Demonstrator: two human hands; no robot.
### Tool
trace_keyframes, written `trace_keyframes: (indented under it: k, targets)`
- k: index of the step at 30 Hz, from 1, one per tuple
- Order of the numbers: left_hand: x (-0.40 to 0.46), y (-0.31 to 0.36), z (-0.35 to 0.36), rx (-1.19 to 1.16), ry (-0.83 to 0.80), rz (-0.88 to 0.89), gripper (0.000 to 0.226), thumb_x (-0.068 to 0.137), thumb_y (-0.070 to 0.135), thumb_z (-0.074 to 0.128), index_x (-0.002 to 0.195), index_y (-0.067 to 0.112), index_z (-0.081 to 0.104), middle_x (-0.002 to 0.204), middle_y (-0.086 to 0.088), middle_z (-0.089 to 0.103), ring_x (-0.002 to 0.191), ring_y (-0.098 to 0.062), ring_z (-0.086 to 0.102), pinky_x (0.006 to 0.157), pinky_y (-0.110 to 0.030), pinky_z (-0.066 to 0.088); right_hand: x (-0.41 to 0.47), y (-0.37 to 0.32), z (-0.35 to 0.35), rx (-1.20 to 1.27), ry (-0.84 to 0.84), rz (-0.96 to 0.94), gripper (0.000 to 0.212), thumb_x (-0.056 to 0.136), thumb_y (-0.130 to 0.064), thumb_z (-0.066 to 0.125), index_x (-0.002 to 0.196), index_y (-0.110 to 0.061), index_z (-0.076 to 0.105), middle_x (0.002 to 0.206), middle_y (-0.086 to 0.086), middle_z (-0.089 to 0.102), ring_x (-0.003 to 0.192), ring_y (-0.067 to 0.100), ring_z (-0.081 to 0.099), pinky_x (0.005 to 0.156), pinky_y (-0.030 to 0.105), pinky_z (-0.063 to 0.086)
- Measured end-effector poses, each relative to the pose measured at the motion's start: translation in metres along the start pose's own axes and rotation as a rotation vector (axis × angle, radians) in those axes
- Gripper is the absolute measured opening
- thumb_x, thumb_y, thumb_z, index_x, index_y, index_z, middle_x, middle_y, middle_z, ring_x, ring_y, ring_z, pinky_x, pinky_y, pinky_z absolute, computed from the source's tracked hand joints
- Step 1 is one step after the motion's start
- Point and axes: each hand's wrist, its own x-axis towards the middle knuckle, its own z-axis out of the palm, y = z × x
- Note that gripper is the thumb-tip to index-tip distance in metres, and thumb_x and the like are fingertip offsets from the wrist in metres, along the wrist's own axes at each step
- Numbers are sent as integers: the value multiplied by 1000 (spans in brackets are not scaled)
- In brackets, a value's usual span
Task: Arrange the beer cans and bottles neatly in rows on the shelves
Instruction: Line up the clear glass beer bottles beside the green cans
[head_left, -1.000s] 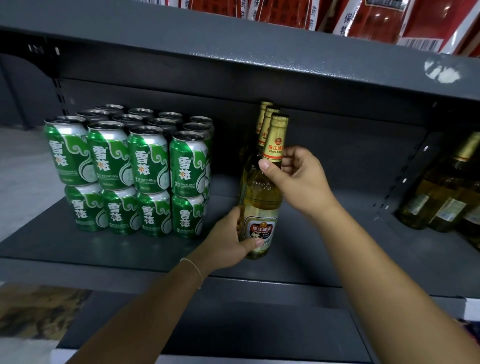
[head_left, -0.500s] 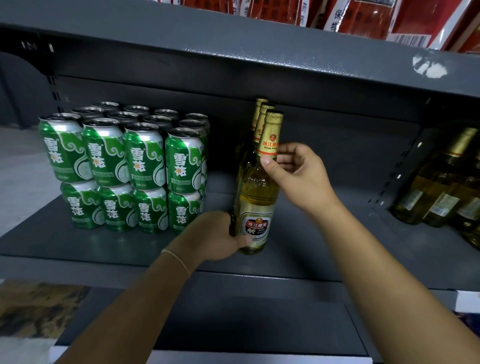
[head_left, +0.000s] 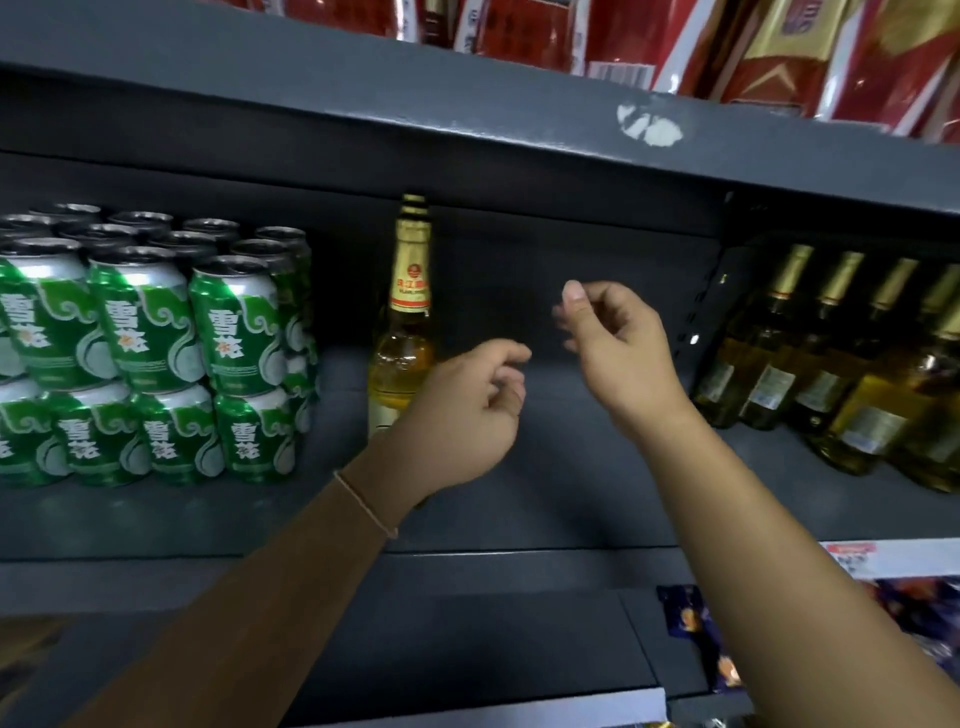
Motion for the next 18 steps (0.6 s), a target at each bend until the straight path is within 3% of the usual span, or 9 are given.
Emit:
trace_keyframes:
  k: [3, 7, 12, 18]
  targets:
    - [21, 7, 32, 2, 11, 8, 37, 98, 17, 47, 133, 27, 48, 110, 8, 57, 102, -9, 60, 91, -38, 54, 4, 12, -33, -34, 20, -3, 21, 99, -35, 58, 88, -18, 65, 97, 22, 69, 85, 27, 67, 86, 52, 55]
    - [54, 19, 78, -25, 2, -20, 37, 98, 22, 46, 135, 25, 47, 104, 15, 53, 102, -11, 57, 95, -39, 51, 13, 32, -79, -47, 36, 10, 16, 99, -30, 58, 90, -19, 65, 92, 14, 69, 84, 14, 61, 88, 47, 55]
    - [92, 38, 132, 47, -21, 3, 37, 100, 23, 42, 137, 21, 46, 115, 6, 53, 106, -12, 54, 94, -22, 40, 32, 61, -132, -74, 67, 30, 13, 98, -28, 60, 91, -18, 65, 95, 12, 70, 87, 16, 63, 88, 47, 56]
    - [124, 53, 186, 89, -26, 24, 38, 102, 24, 39, 138, 17, 43, 120, -2, 55, 107, -18, 54, 93, -27, 43, 66, 99, -188, -116, 148, 62, 13, 96, -26, 63, 100, -15, 68, 87, -2, 69, 81, 12, 64, 84, 43, 57]
